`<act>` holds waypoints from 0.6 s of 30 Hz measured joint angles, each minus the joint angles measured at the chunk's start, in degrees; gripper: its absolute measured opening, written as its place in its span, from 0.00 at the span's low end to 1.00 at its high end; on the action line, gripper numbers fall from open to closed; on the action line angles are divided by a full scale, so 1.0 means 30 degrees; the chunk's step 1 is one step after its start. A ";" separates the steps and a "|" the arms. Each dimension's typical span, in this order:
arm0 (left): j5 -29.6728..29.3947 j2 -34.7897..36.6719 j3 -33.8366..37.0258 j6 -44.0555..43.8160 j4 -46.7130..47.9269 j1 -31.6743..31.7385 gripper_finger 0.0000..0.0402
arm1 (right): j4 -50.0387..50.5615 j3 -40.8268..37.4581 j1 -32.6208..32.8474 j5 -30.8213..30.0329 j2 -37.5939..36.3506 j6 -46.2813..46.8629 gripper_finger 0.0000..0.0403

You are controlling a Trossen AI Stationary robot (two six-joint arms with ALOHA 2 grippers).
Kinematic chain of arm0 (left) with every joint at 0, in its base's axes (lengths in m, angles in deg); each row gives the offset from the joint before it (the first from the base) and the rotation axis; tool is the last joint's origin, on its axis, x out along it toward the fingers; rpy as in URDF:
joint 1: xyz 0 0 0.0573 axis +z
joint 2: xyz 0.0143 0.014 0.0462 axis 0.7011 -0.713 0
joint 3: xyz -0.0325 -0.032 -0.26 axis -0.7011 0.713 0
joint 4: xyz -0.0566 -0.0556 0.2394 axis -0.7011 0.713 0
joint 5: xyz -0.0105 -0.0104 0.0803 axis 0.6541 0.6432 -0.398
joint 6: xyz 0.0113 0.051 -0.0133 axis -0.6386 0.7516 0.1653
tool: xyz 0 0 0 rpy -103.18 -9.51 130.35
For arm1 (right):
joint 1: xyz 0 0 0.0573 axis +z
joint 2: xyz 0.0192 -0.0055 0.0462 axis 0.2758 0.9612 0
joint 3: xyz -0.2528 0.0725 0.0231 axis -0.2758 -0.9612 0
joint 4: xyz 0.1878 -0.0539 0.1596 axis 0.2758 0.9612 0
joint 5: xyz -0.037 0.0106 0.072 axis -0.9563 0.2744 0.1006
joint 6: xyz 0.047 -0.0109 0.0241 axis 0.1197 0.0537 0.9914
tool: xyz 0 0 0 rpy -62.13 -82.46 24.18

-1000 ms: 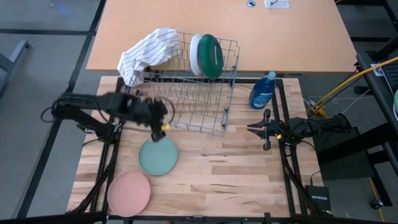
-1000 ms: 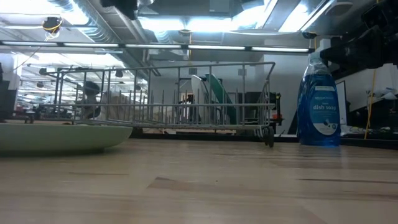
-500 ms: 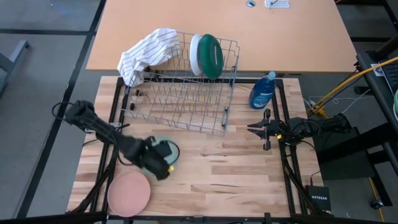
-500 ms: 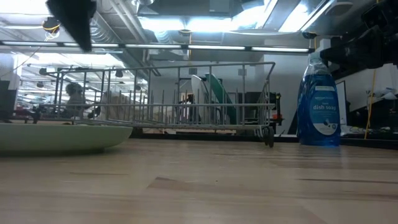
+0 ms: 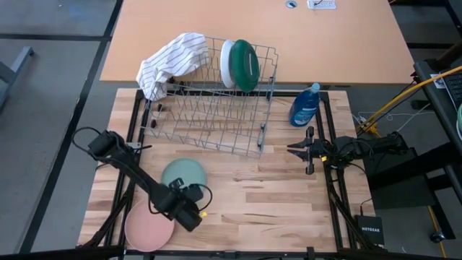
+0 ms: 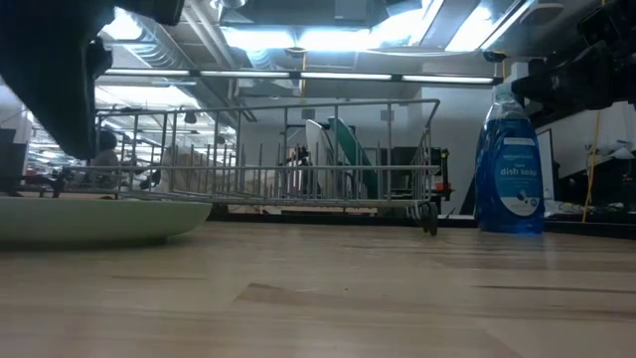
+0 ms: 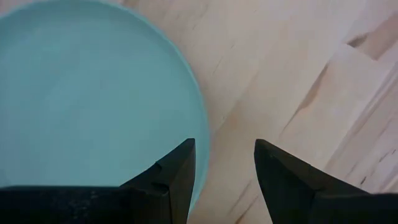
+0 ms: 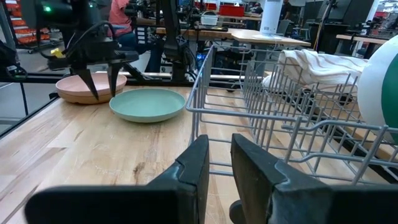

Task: Sort dishes
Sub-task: Put the light green plate into the dish rack

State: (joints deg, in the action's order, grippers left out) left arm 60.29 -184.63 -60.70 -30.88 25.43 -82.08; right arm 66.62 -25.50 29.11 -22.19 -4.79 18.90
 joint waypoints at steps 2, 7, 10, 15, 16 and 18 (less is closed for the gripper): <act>-0.0075 -0.0105 0.0000 -0.0249 0.0096 -0.0101 0.39 | 0.0000 0.0000 -0.0004 -0.0004 0.0000 0.0002 0.18; -0.0545 -0.0180 0.0000 -0.0255 0.0119 -0.0117 0.39 | 0.0000 0.0000 -0.0004 0.0000 -0.0003 0.0000 0.18; -0.0852 -0.0180 0.0000 -0.0255 0.0124 -0.0117 0.39 | 0.0000 0.0000 -0.0001 -0.0004 0.0000 -0.0001 0.18; -0.1124 -0.0305 0.0000 -0.0160 0.0575 -0.0121 0.39 | 0.0006 0.0000 -0.0007 -0.0004 -0.0006 0.0001 0.18; -0.1233 -0.0419 0.0000 -0.0160 0.0549 -0.0122 0.39 | 0.0000 0.0000 -0.0004 -0.0004 -0.0004 0.0003 0.18; -0.1339 -0.0781 0.0000 -0.0153 0.0372 -0.0117 0.39 | 0.0007 0.0000 0.0000 0.0004 -0.0007 -0.0001 0.18</act>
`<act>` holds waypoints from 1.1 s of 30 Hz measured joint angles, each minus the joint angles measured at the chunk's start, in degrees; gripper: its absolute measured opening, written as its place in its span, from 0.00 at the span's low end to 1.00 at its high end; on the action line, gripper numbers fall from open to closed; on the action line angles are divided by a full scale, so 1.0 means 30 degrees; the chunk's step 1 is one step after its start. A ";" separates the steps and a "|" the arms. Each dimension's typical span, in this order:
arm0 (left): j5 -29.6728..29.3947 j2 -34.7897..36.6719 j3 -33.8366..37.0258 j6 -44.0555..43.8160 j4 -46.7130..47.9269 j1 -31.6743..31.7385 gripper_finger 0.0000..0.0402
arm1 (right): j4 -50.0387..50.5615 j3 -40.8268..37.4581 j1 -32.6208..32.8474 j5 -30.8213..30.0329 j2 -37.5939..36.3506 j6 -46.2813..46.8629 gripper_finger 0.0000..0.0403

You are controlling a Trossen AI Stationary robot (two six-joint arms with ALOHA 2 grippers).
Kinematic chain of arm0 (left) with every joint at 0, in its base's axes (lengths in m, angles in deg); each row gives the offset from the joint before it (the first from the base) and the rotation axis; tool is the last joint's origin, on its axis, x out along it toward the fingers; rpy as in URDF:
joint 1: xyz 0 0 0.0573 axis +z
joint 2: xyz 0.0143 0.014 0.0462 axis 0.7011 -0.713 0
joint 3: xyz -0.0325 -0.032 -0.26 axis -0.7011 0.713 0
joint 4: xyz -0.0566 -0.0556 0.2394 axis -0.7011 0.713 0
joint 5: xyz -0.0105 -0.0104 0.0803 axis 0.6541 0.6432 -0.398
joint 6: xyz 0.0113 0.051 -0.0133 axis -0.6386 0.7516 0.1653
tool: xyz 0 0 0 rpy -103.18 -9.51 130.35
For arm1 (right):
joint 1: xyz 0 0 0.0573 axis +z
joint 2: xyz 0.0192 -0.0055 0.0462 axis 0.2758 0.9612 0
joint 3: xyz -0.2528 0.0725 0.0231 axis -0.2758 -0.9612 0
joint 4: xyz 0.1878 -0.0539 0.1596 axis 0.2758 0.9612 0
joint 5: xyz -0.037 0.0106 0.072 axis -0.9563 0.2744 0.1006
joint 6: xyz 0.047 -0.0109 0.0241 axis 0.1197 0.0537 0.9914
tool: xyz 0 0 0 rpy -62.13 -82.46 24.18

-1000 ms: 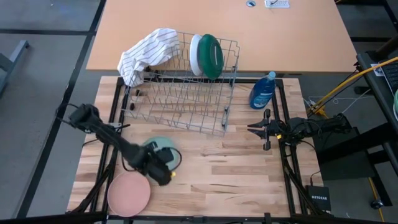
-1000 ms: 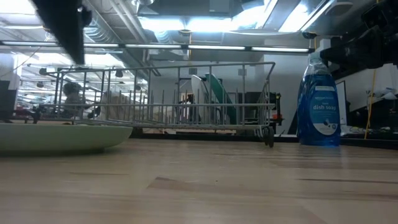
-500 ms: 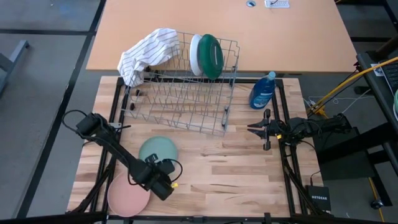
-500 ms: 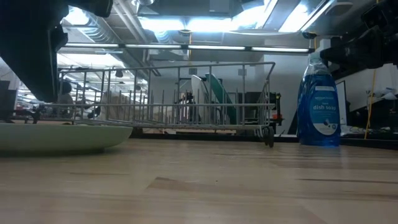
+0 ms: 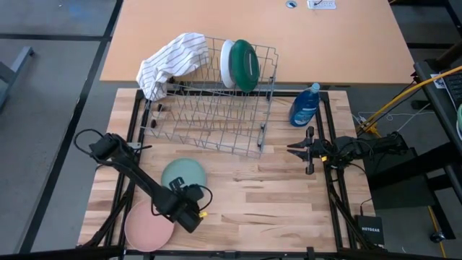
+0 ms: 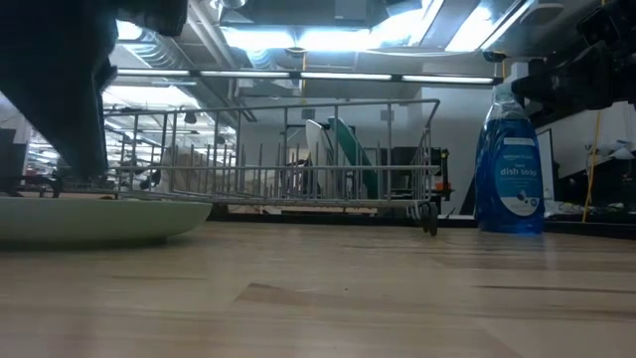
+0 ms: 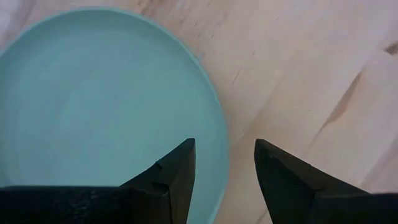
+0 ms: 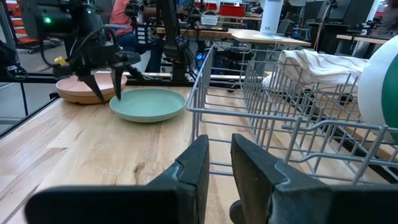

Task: Sort dishes
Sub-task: Put the light green plate into the dish rack

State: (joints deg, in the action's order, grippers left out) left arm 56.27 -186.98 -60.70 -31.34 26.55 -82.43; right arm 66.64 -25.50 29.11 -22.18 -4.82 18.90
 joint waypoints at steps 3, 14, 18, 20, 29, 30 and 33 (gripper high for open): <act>0.0006 -0.0609 0.0000 0.0007 -0.0126 0.0000 0.39 | 0.0007 0.0000 -0.0007 -0.0007 0.0003 0.0007 0.18; -0.0520 -0.2079 0.0000 0.0086 0.0276 0.0066 0.39 | 0.0000 0.0000 -0.0007 0.0000 0.0000 0.0000 0.18; -0.0540 -0.2570 0.0000 0.0328 0.0285 0.0066 0.39 | 0.0003 0.0000 0.0000 -0.0007 0.0003 0.0004 0.18; -0.0581 -0.2729 -0.0005 0.0321 0.0227 0.0054 0.39 | 0.0002 0.0000 -0.0007 -0.0006 0.0002 0.0006 0.18; -0.0392 -0.2787 -0.0022 -0.1278 0.0248 0.0233 0.38 | -0.0006 0.0000 -0.0007 -0.0007 0.0006 0.0006 0.18; -0.0338 -0.2787 -0.0029 -0.1488 0.0263 0.0290 0.36 | 0.0008 0.0000 -0.0007 0.0000 0.0005 0.0000 0.18; -0.0249 -0.2787 -0.0036 -0.1515 0.0261 0.0507 0.28 | -0.0007 0.0000 -0.0007 -0.0007 0.0005 0.0000 0.18</act>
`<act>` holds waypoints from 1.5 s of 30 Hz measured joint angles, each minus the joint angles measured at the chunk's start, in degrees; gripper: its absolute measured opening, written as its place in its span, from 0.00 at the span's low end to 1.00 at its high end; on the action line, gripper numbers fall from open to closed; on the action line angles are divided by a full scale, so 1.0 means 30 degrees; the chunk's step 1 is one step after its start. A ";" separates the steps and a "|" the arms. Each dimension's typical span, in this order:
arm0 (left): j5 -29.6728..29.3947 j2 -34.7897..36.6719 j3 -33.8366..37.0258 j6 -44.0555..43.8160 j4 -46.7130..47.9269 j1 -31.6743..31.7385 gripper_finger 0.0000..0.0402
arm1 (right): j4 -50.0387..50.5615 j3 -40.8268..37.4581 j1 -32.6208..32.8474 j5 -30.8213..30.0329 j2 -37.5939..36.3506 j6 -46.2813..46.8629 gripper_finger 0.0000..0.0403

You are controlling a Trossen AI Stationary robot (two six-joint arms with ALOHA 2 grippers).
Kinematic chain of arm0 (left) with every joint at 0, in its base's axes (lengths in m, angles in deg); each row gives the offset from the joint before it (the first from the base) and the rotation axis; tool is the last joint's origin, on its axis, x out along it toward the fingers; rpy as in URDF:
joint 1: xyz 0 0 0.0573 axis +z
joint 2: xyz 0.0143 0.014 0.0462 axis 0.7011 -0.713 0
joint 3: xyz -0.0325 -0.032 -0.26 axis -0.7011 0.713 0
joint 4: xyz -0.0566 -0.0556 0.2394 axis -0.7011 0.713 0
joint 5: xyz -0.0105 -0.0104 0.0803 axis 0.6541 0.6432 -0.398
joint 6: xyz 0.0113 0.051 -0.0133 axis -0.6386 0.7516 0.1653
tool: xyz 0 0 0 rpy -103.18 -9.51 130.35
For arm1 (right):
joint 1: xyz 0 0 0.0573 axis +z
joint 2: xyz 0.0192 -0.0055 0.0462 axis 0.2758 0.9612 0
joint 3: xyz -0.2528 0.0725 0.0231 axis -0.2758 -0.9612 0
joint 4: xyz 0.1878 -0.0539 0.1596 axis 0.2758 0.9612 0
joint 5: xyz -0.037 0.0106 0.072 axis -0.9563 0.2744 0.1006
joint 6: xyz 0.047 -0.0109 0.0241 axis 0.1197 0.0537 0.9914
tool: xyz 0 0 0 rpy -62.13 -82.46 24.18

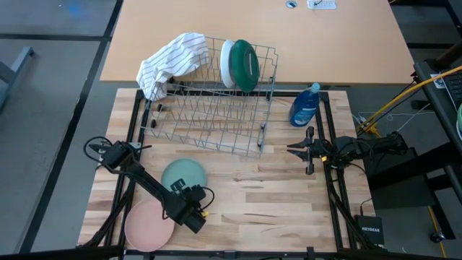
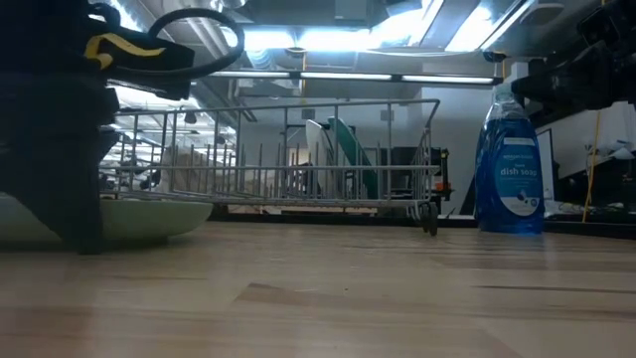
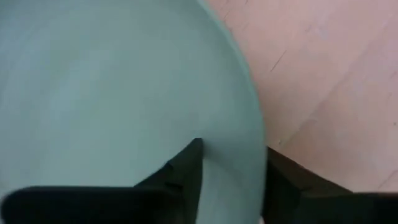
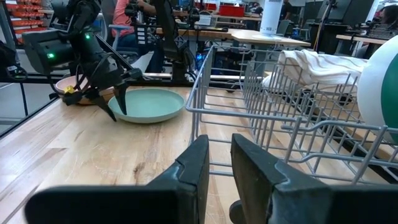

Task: Sort dishes
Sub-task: Put the light green plate into the dish rack

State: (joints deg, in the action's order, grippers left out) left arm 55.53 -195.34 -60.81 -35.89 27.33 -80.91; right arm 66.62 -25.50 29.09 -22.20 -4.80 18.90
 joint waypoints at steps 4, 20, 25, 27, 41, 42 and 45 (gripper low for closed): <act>-0.0340 -0.0022 0.0020 0.0030 0.0293 0.0335 0.09 | 0.0000 0.0000 0.0000 0.0000 -0.0005 0.0000 0.18; 0.0008 0.4107 -0.2461 -0.0135 0.0199 0.0979 0.01 | -0.0009 0.0000 0.0002 0.0003 -0.0003 0.0005 0.18; -0.0923 0.6455 -0.2886 -0.0260 -0.0406 0.0972 0.00 | -0.0013 0.0000 0.0002 0.0000 -0.0005 0.0002 0.18; -0.1570 0.7561 -0.2933 -0.0249 -0.1040 0.0972 0.00 | 0.0000 0.0000 0.0007 0.0007 -0.0002 0.0004 0.18; -0.8520 1.4778 -0.2936 0.9377 -0.6642 0.3573 0.00 | -0.0002 0.0000 0.0006 0.0005 0.0001 0.0001 0.18; -0.8525 1.5116 -0.2936 1.0536 -0.7176 0.4342 0.00 | 0.0000 0.0000 0.0007 0.0000 -0.0004 0.0007 0.18; -0.7918 1.5784 -0.2943 1.3388 -0.8711 0.6947 0.00 | -0.0001 0.0000 0.0000 0.0000 -0.0005 0.0001 0.18</act>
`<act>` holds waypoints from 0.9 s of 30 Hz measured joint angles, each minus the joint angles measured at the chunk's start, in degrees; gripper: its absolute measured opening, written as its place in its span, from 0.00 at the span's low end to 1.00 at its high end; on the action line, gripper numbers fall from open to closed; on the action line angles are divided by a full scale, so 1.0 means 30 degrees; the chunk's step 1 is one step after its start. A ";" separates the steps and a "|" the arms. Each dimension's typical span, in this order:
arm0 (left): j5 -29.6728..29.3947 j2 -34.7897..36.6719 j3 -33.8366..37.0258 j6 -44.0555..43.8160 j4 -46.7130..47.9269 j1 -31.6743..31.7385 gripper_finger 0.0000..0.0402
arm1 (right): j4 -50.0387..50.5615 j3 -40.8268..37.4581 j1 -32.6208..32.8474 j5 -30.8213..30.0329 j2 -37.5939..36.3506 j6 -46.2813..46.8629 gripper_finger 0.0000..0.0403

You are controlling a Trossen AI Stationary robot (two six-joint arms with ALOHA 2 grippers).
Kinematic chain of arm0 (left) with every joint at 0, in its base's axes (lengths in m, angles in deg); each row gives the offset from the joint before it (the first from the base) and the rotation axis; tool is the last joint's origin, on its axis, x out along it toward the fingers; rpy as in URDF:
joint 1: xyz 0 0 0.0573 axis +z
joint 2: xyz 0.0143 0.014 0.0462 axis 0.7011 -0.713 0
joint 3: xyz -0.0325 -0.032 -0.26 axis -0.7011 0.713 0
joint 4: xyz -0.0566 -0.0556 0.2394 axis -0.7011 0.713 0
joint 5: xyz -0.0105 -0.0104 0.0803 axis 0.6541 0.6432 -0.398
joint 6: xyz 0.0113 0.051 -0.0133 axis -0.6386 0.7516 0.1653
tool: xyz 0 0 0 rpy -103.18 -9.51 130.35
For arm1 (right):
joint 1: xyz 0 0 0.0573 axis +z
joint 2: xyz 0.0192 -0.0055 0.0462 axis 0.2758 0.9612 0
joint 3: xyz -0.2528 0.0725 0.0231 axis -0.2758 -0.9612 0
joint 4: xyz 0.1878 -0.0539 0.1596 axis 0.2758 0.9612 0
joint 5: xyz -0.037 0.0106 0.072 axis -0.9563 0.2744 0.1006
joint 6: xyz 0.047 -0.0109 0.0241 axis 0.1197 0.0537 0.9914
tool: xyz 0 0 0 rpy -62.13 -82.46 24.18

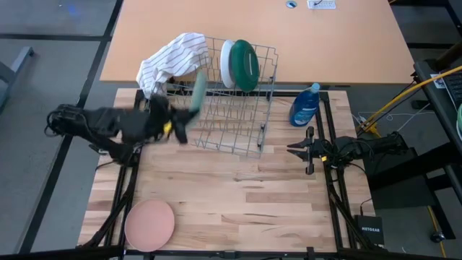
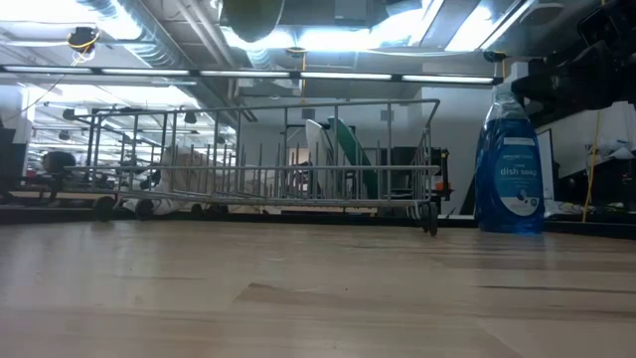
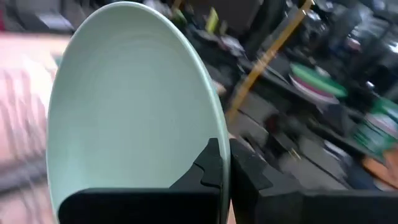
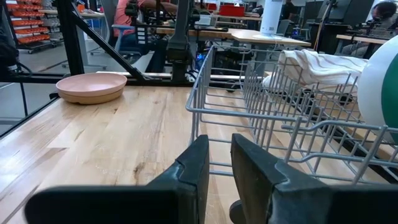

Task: Sort dishes
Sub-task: Put the light green plate into the dish rack

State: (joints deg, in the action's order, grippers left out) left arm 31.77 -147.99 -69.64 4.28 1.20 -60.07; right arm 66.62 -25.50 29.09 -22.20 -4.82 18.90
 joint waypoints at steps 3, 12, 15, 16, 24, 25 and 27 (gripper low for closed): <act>0.2877 0.0193 0.0000 0.2241 -0.1344 0.3191 0.00 | 0.0001 0.0000 0.0000 0.0000 0.0001 0.0005 0.18; 1.1922 -0.0720 0.0000 0.1919 -0.2647 1.2272 0.00 | -0.0013 0.0000 0.0006 0.0000 0.0003 0.0002 0.18; 1.4229 -0.1017 0.0000 0.1904 -0.2686 1.4563 0.00 | -0.0007 0.0000 0.0003 0.0000 0.0007 -0.0001 0.18; 1.5245 -0.1163 0.0010 0.1897 -0.2702 1.5246 0.00 | 0.0001 0.0000 0.0004 0.0000 0.0000 -0.0001 0.18; 1.9501 -0.3482 0.0095 0.0899 -0.2958 1.9594 0.00 | -0.0007 0.0000 0.0005 0.0000 0.0002 0.0007 0.18; 1.9932 -0.3851 0.0102 0.0877 -0.3174 2.0070 0.00 | 0.0005 0.0000 0.0007 0.0002 0.0000 0.0002 0.18; 2.0983 -0.4570 0.0102 0.0538 -0.3584 2.0950 0.00 | -0.0007 0.0000 0.0003 0.0000 0.0000 0.0003 0.18</act>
State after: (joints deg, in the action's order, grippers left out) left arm 94.72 -161.70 -69.34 5.90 -9.55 2.78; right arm 66.60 -25.50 29.10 -22.20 -4.82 18.91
